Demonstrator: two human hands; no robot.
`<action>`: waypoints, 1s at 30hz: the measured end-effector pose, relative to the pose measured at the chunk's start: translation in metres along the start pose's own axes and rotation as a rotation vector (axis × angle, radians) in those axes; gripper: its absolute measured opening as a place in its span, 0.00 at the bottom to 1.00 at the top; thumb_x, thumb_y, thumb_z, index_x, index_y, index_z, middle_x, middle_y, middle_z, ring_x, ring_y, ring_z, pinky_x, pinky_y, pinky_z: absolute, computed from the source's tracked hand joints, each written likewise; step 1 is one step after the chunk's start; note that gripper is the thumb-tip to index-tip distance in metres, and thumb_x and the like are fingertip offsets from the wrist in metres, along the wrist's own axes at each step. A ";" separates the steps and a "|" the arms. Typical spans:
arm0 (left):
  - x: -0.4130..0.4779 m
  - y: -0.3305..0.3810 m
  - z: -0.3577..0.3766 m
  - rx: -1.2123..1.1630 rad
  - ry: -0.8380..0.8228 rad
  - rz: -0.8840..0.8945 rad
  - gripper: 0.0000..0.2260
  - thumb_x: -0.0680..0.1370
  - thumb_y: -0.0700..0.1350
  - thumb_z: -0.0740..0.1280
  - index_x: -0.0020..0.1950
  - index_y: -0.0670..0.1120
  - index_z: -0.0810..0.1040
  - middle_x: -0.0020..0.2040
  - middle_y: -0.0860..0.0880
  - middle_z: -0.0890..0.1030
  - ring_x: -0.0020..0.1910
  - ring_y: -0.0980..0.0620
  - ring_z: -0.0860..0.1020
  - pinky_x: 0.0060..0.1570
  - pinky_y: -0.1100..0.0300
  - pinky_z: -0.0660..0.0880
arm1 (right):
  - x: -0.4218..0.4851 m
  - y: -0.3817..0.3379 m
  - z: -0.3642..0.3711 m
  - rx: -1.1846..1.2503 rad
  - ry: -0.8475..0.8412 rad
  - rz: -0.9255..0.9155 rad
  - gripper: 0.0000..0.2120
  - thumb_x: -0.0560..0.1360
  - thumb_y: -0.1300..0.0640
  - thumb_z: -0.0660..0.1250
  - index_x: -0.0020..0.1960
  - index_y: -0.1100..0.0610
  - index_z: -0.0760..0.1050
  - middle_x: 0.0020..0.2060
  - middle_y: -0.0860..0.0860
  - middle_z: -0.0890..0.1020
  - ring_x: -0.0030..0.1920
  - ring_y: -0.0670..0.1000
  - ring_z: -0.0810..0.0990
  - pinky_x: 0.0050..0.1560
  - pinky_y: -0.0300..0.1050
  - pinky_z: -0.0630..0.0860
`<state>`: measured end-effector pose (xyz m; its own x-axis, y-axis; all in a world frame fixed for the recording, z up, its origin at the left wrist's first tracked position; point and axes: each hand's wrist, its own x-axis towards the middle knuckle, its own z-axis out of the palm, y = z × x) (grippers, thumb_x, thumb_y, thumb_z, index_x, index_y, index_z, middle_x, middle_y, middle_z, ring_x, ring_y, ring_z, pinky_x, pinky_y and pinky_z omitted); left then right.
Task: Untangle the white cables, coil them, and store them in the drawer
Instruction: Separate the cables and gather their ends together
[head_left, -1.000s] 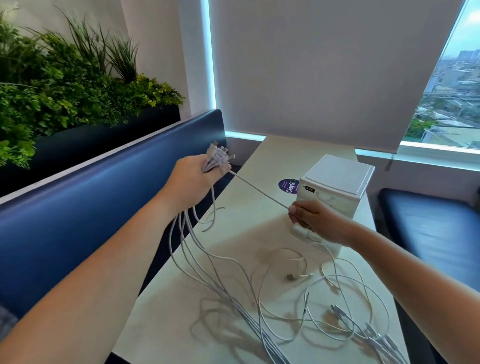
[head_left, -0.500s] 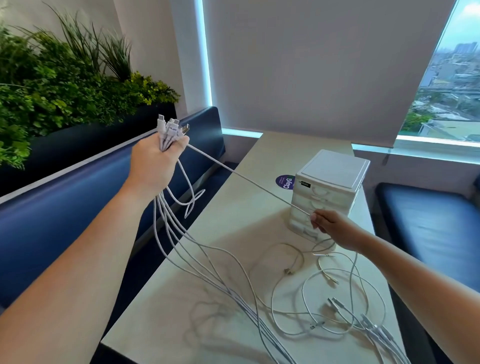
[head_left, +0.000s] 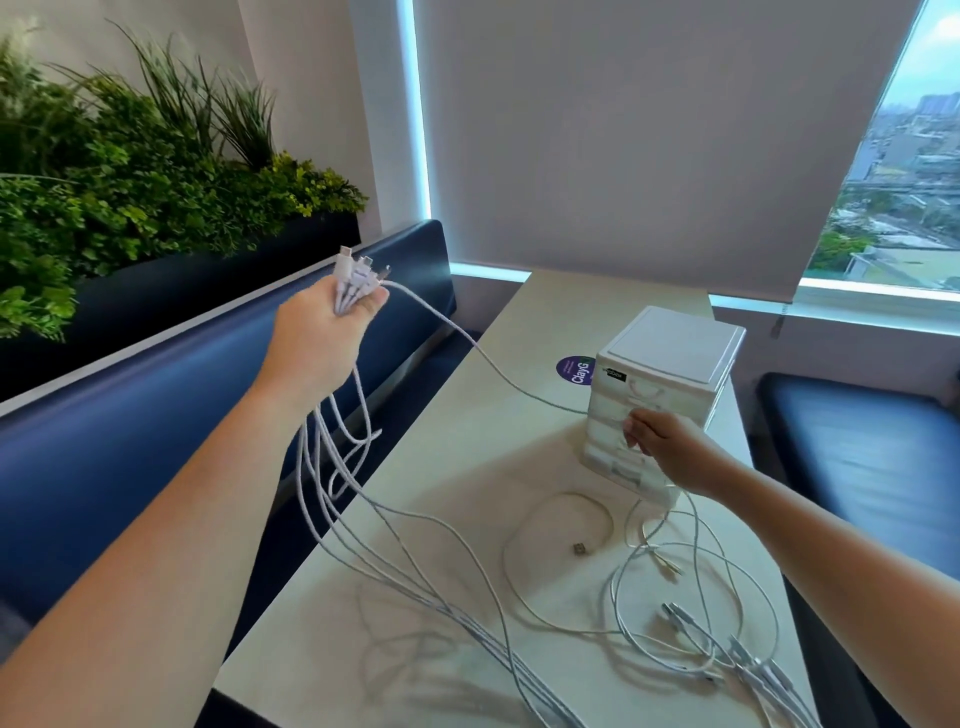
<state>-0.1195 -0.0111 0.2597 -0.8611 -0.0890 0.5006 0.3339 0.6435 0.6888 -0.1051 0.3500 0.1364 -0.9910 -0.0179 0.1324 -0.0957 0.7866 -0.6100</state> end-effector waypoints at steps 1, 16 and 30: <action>-0.001 0.002 0.002 -0.004 0.001 0.014 0.10 0.81 0.54 0.64 0.45 0.50 0.75 0.35 0.54 0.73 0.35 0.53 0.70 0.35 0.59 0.65 | 0.002 -0.010 -0.001 0.020 0.003 -0.020 0.16 0.81 0.54 0.56 0.35 0.52 0.70 0.30 0.48 0.72 0.33 0.50 0.69 0.37 0.46 0.65; -0.034 0.041 0.058 -0.171 -0.449 0.025 0.18 0.78 0.55 0.67 0.31 0.48 0.71 0.22 0.57 0.65 0.23 0.58 0.62 0.25 0.67 0.60 | 0.004 -0.137 -0.021 0.106 -0.073 -0.375 0.15 0.82 0.53 0.57 0.36 0.50 0.70 0.29 0.45 0.69 0.29 0.41 0.67 0.33 0.32 0.63; -0.001 0.023 0.016 -0.270 -0.184 0.028 0.22 0.78 0.52 0.68 0.27 0.51 0.64 0.20 0.57 0.62 0.22 0.57 0.59 0.28 0.57 0.58 | 0.035 -0.101 -0.021 0.033 0.007 -0.247 0.17 0.82 0.52 0.56 0.35 0.49 0.68 0.33 0.54 0.75 0.34 0.51 0.68 0.39 0.46 0.66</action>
<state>-0.1175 0.0165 0.2670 -0.8967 0.0812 0.4351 0.4271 0.4168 0.8024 -0.1280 0.2830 0.2185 -0.9364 -0.2030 0.2864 -0.3385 0.7382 -0.5835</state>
